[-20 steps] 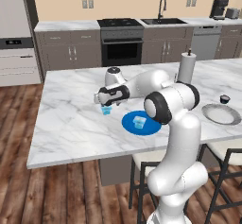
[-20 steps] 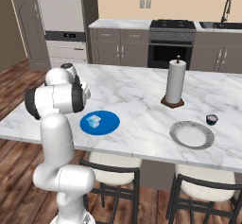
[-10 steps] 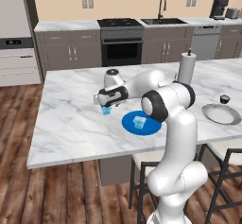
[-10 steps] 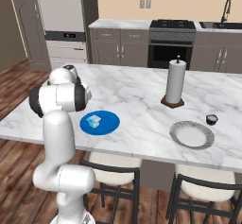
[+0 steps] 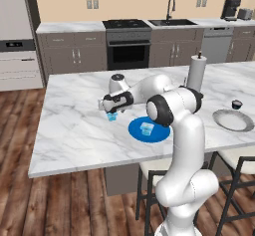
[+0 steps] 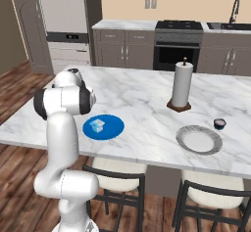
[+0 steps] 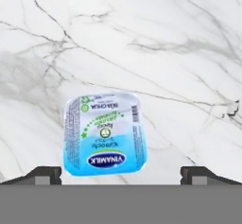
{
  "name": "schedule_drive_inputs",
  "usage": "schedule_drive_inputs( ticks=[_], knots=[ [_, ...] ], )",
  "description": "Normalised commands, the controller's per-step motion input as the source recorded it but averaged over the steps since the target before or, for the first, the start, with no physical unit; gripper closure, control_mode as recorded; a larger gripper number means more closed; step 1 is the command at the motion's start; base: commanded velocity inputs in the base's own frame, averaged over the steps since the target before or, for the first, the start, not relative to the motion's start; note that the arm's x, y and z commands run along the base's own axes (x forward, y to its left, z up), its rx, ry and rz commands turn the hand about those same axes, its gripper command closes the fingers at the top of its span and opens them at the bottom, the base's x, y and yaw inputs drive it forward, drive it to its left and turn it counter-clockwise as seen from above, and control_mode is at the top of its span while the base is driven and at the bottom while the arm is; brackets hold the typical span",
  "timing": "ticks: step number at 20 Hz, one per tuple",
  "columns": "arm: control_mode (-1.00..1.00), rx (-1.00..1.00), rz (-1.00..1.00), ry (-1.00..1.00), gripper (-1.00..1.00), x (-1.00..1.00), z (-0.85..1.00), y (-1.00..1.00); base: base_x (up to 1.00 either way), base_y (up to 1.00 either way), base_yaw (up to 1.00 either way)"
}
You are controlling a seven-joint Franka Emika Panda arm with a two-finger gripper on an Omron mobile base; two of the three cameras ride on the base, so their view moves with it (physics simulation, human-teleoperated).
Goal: Place two yogurt containers on each plate.
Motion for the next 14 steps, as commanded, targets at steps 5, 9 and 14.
schedule_drive_inputs(
  ticks=[5,9,14],
  knots=[
    [-1.00,0.00,0.00,0.00,-1.00,0.06,-0.07,0.04,0.00,0.00,0.00],
    [-1.00,0.00,0.00,0.00,-1.00,0.00,-0.05,0.07,0.00,0.00,0.00],
    [-1.00,0.00,0.00,0.00,-1.00,0.00,-0.02,0.07,0.00,0.00,0.00]
  ],
)
